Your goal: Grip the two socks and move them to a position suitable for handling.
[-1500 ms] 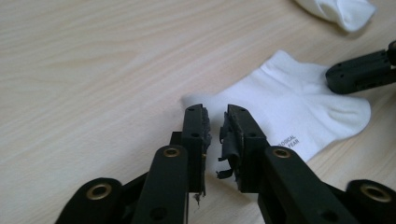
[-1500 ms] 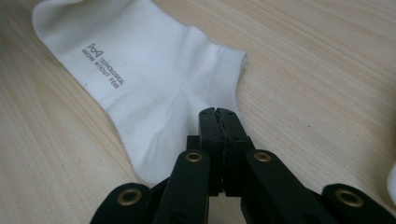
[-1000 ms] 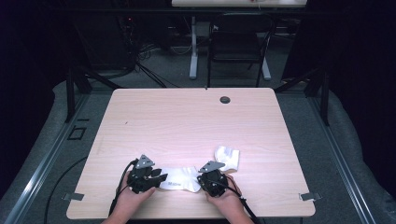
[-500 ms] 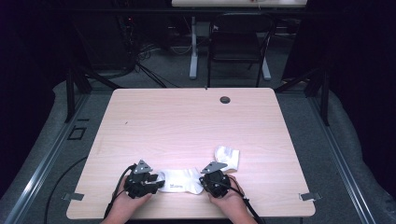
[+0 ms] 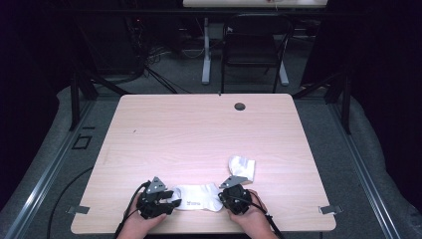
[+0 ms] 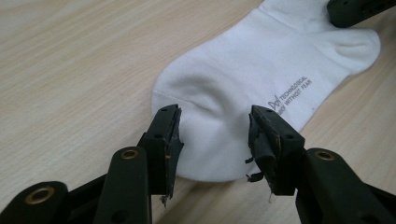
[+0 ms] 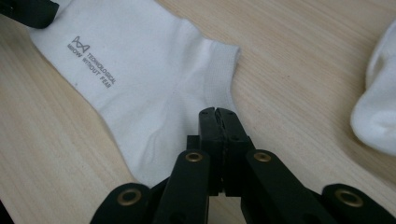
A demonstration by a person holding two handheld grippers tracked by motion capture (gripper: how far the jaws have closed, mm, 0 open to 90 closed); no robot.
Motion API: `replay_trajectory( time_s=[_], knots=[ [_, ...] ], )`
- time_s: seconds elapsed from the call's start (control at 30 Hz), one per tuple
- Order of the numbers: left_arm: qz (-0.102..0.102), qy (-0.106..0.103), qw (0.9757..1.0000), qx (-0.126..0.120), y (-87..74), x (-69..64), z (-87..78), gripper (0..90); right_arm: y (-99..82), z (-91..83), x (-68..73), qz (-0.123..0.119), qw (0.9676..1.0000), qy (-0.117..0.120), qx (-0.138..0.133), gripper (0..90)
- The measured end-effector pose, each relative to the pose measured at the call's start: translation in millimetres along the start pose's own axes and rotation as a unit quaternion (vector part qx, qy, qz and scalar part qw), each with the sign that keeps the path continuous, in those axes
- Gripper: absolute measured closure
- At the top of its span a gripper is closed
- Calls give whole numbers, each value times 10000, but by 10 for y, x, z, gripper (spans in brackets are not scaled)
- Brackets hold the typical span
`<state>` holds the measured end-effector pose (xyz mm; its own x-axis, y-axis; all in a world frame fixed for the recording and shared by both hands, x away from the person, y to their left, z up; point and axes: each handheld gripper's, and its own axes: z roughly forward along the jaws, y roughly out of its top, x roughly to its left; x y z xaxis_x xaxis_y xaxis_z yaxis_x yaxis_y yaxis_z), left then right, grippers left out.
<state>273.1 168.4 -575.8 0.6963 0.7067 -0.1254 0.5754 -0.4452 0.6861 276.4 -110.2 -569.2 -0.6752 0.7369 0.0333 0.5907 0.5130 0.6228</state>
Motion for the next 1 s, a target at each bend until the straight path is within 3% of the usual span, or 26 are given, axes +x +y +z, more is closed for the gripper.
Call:
replay_trajectory(
  time_s=[0.27, 0.67, 0.77, 1.0],
  knots=[
    [-39, -80, 10000, -27, -1, -26, 9, 533, -64, -41, -38, 188, 9998, 69, -58, 900],
    [-118, -144, 9998, -20, 13, -11, 9, 532, -62, -47, -22, 101, 9999, 20, -25, 878],
    [-108, -170, 9998, -68, 36, -1, -17, 523, -51, -78, -21, 88, 9998, 81, -163, 833],
    [-99, -102, 9995, -276, 68, 64, -86, 500, -35, -187, -82, 135, 9983, -123, -545, 717]
  ],
)
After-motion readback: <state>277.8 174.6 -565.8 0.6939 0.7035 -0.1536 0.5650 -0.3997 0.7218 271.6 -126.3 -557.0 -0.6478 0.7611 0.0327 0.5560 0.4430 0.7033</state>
